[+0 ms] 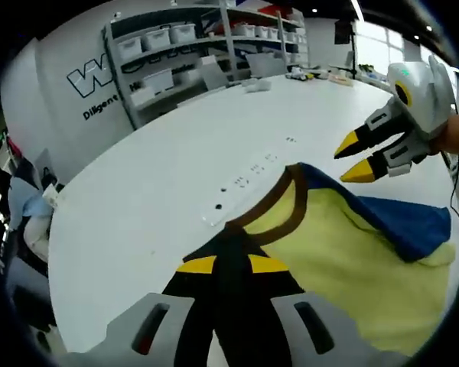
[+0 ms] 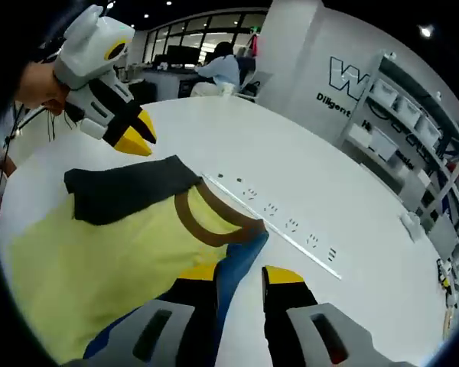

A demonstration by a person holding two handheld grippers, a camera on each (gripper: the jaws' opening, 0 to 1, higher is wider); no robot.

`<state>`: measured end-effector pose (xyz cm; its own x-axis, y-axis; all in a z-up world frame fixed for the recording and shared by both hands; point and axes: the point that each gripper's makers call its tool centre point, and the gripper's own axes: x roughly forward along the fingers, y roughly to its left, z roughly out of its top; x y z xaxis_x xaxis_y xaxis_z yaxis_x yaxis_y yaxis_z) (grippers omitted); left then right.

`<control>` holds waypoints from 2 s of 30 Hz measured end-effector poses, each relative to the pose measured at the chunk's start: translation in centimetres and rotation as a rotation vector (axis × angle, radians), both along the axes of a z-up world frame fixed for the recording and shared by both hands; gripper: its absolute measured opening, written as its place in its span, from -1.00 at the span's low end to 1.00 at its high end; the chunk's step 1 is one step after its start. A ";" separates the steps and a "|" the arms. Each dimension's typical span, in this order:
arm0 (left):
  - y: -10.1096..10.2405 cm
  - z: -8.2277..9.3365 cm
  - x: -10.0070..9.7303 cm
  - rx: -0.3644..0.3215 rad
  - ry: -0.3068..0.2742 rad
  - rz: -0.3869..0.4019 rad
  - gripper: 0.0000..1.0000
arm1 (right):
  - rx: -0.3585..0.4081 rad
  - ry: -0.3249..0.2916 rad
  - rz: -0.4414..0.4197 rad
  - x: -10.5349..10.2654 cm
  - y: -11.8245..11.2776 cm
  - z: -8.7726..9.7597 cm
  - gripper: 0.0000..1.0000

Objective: Fold the garment on the visible template until the final outline fits inside the template.

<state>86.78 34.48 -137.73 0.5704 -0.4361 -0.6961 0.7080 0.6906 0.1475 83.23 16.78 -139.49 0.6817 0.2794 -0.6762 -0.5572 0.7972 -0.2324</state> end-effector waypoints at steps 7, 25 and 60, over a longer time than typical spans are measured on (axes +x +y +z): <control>1.9 -1.6 -1.6 0.017 0.041 0.019 -0.66 | 0.035 0.010 0.005 -1.4 -0.1 0.0 -0.42; 4.9 -4.5 -3.7 0.033 0.132 0.104 -0.36 | 0.143 0.069 0.034 -5.3 1.6 -2.1 0.16; 6.2 -6.0 -5.2 0.018 0.168 0.180 -0.71 | 0.027 0.133 0.052 -11.9 -2.9 -4.5 0.44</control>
